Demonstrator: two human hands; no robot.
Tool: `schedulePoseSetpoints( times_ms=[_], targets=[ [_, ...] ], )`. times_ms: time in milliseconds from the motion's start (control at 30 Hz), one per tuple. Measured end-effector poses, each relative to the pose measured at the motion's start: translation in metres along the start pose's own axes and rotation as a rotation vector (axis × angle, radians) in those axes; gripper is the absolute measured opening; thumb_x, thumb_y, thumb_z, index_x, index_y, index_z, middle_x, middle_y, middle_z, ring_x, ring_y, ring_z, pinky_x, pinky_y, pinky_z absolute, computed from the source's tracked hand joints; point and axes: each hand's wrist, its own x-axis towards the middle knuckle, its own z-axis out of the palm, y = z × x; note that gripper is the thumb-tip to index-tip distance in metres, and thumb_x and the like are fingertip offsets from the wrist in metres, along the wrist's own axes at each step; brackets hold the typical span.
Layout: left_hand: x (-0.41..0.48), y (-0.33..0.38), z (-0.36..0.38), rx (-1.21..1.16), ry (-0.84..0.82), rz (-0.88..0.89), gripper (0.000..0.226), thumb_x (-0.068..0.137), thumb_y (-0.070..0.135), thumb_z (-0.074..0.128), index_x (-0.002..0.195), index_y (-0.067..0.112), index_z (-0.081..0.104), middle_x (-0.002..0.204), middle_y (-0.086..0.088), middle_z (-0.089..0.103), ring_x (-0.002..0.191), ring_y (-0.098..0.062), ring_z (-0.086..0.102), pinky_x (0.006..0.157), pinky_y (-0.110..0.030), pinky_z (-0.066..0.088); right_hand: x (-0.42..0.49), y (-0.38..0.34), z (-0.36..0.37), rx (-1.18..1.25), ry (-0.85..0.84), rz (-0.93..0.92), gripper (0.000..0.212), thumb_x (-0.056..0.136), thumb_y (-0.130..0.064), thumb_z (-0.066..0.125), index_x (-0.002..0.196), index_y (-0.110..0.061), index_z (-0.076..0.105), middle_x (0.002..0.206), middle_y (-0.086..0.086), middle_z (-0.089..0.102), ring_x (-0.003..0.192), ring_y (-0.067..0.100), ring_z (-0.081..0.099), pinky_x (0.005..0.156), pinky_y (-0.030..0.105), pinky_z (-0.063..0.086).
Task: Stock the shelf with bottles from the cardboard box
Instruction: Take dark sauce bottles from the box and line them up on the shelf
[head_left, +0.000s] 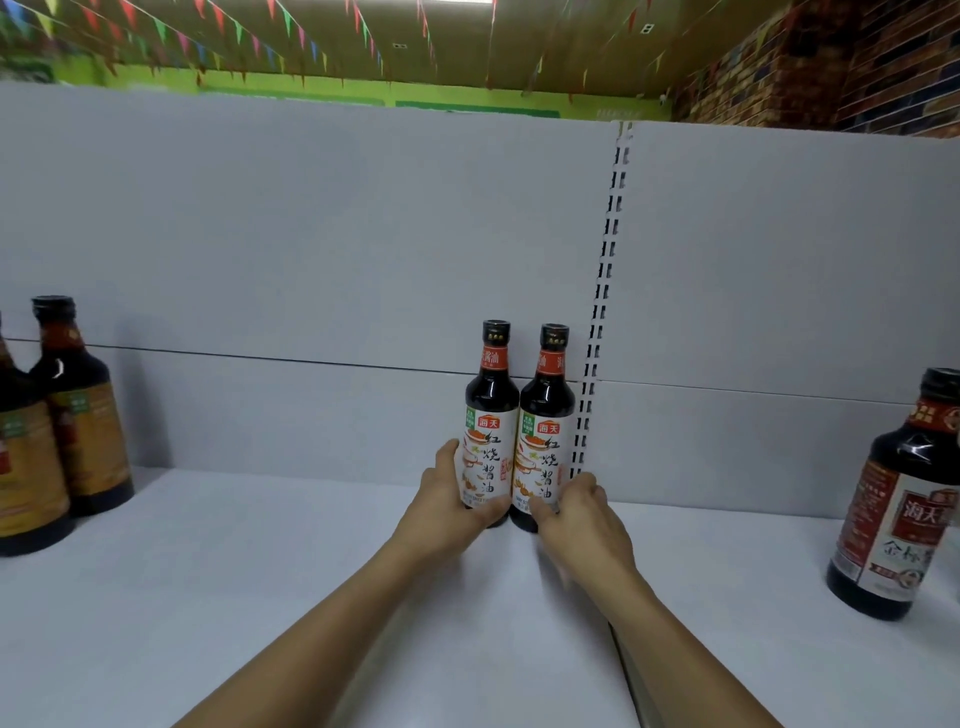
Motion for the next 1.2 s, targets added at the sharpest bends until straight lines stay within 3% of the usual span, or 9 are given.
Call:
schedulePoseSetpoints(
  times_ms=[67, 133, 200, 267, 433, 600, 900, 1000, 1200],
  targets=[
    [-0.007, 0.004, -0.004, 0.013, 0.037, 0.010, 0.089, 0.090, 0.044, 0.077, 0.158, 0.031, 0.021, 0.126, 0.010, 0.041, 0.120, -0.010, 0.048, 0.090, -0.026, 0.041, -0.005, -0.007, -0.003, -0.004, 0.020, -0.029, 0.043, 0.101, -0.042, 0.056, 0.125, -0.008, 0.047, 0.125, 0.011, 0.060, 0.108, 0.031, 0.063, 0.079, 0.038, 0.052],
    [-0.014, 0.008, -0.011, 0.022, 0.064, 0.001, 0.092, 0.092, 0.050, 0.073, 0.161, 0.033, 0.015, 0.145, 0.002, 0.043, 0.133, -0.020, 0.050, 0.100, -0.034, 0.044, -0.011, -0.015, -0.005, 0.020, 0.013, -0.086, 0.026, 0.101, -0.039, 0.055, 0.112, -0.015, 0.053, 0.116, 0.005, 0.064, 0.096, 0.024, 0.062, 0.074, 0.034, 0.050],
    [-0.019, 0.012, -0.018, 0.052, 0.092, 0.003, 0.093, 0.092, 0.056, 0.069, 0.162, 0.035, 0.012, 0.160, -0.004, 0.037, 0.142, -0.024, 0.047, 0.109, -0.039, 0.044, -0.015, -0.024, -0.006, 0.072, -0.016, -0.169, 0.016, 0.101, -0.037, 0.055, 0.105, -0.022, 0.056, 0.110, -0.005, 0.065, 0.096, 0.017, 0.061, 0.079, 0.035, 0.052],
    [-0.028, 0.016, -0.031, 0.059, 0.133, 0.029, 0.089, 0.092, 0.061, 0.065, 0.161, 0.037, 0.014, 0.161, -0.004, 0.038, 0.145, -0.022, 0.044, 0.110, -0.039, 0.043, -0.023, -0.038, -0.005, 0.145, -0.061, -0.253, 0.012, 0.101, -0.038, 0.056, 0.107, -0.028, 0.058, 0.103, -0.015, 0.064, 0.098, 0.011, 0.062, 0.082, 0.033, 0.053],
    [-0.061, 0.015, -0.072, 0.060, 0.252, 0.058, 0.075, 0.096, 0.059, 0.061, 0.158, 0.038, 0.024, 0.158, 0.002, 0.044, 0.143, -0.013, 0.045, 0.101, -0.028, 0.040, -0.049, -0.075, 0.003, 0.274, -0.138, -0.387, 0.021, 0.099, -0.045, 0.059, 0.117, -0.036, 0.058, 0.110, -0.017, 0.064, 0.095, -0.008, 0.059, 0.069, 0.015, 0.044],
    [-0.111, 0.005, -0.127, 0.054, 0.355, 0.043, 0.062, 0.098, 0.052, 0.062, 0.152, 0.037, 0.037, 0.147, 0.007, 0.054, 0.121, -0.002, 0.049, 0.096, -0.024, 0.039, -0.082, -0.121, 0.018, 0.340, -0.192, -0.471, 0.023, 0.099, -0.046, 0.057, 0.121, -0.039, 0.057, 0.113, -0.019, 0.063, 0.099, -0.008, 0.058, 0.074, 0.016, 0.046],
    [-0.227, -0.031, -0.227, 0.075, 0.575, -0.090, 0.046, 0.099, 0.040, 0.066, 0.143, 0.037, 0.050, 0.134, 0.013, 0.061, 0.123, -0.003, 0.055, 0.102, -0.027, 0.046, -0.165, -0.210, 0.071, 0.404, -0.329, -0.644, 0.020, 0.100, -0.043, 0.057, 0.118, -0.038, 0.061, 0.115, -0.021, 0.063, 0.101, -0.008, 0.059, 0.076, 0.009, 0.043],
    [-0.273, -0.044, -0.257, 0.079, 0.656, -0.141, 0.044, 0.099, 0.037, 0.067, 0.141, 0.034, 0.053, 0.132, 0.012, 0.062, 0.126, -0.006, 0.057, 0.107, -0.033, 0.048, -0.197, -0.240, 0.094, 0.452, -0.404, -0.698, 0.018, 0.100, -0.039, 0.058, 0.117, -0.037, 0.064, 0.116, -0.021, 0.064, 0.101, -0.009, 0.059, 0.076, 0.008, 0.042],
    [-0.357, -0.061, -0.301, 0.127, 0.798, -0.251, 0.045, 0.099, 0.038, 0.066, 0.142, 0.035, 0.052, 0.131, 0.012, 0.060, 0.125, -0.004, 0.055, 0.104, -0.030, 0.048, -0.262, -0.290, 0.141, 0.537, -0.591, -0.799, 0.020, 0.099, -0.039, 0.059, 0.118, -0.036, 0.064, 0.115, -0.022, 0.064, 0.101, -0.014, 0.057, 0.072, 0.008, 0.044]
  ],
)
